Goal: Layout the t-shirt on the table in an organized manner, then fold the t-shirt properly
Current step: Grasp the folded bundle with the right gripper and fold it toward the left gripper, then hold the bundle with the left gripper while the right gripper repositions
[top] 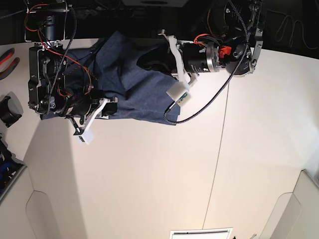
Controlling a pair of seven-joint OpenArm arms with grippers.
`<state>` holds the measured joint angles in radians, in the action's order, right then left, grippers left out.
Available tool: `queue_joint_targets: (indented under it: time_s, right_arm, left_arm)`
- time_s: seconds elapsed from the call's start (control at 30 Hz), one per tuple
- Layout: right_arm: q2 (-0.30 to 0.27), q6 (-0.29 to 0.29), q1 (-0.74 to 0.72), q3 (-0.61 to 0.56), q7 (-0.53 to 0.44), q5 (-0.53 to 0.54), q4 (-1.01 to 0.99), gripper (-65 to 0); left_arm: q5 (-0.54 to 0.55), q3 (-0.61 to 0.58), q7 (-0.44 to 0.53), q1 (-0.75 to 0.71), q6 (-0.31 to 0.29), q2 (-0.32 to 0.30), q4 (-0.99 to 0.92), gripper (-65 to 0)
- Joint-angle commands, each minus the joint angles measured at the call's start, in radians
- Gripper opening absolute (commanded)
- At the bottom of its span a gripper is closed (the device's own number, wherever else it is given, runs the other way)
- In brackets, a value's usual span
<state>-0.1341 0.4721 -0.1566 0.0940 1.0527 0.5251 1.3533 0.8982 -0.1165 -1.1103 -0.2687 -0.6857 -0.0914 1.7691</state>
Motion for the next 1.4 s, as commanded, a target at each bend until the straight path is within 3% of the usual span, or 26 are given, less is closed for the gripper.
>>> queue_joint_targets:
  time_s: [0.0,0.13,0.63,0.67,0.77,0.8,0.93,1.03,1.07,1.13,1.17,1.3,1.37]
  right_arm:
    - [-0.004,0.007,-0.028,0.002,-0.021,-0.011,0.02,-65.0]
    - [-0.004,0.007,-0.069,0.002,-0.039,-0.084,0.02,-65.0]
    - [-0.004,0.007,-0.203,0.002,-0.054,-0.074,0.019,-65.0]
    - [-0.004,0.007,-0.203,0.002,-0.054,-0.078,0.019,-62.8]
    - [-0.004,0.007,-0.203,0.002,-0.089,-0.131,0.019,-42.1]
    - [-0.004,0.006,-0.203,0.002,-0.109,-0.156,0.019,-40.5]
    - [-0.004,0.003,-0.204,0.002,-0.182,-0.208,0.019,-40.6]
    - [-0.005,0.003,-0.204,0.002,-0.185,-0.199,0.02,-42.0]
    - [-0.007,0.003,-0.203,0.002,-0.185,-0.192,0.023,-46.6]
    - [-0.024,0.003,-0.199,0.01,-0.181,-0.125,0.047,-62.8]
    - [-0.035,0.003,-0.193,0.026,-0.177,-0.076,0.07,-65.0]
    - [-0.043,0.011,-0.158,0.177,-0.116,0.016,0.23,-65.0]
    - [-0.044,0.047,-0.143,0.282,-0.066,0.043,0.312,-65.0]
  left_arm:
    - [0.025,0.0,0.014,0.006,-0.012,0.002,0.019,-65.0]
    - [0.025,0.0,0.014,0.006,-0.012,0.002,0.019,-65.0]
    - [0.002,0.0,0.014,0.005,-0.012,0.002,0.019,-65.0]
    - [0.002,0.0,0.014,0.005,-0.012,0.002,0.019,-65.0]
    - [0.003,0.0,0.014,0.005,-0.012,0.002,0.019,-65.0]
    - [0.003,0.0,0.014,0.005,-0.012,0.002,0.019,-65.0]
    - [0.003,0.0,0.014,0.005,-0.012,0.002,0.019,-65.0]
    - [0.003,0.0,0.014,0.005,-0.012,0.002,0.019,-65.0]
    - [0.003,0.0,0.014,0.006,-0.012,0.002,0.019,-65.0]
    - [0.002,0.0,0.014,0.006,-0.012,0.002,0.019,-65.0]
    - [0.002,0.0,0.014,0.005,-0.012,0.002,0.019,-65.0]
    - [0.002,0.0,0.014,0.005,-0.012,0.002,0.019,-65.0]
    - [0.001,0.0,0.014,0.005,-0.012,0.002,0.019,-65.0]
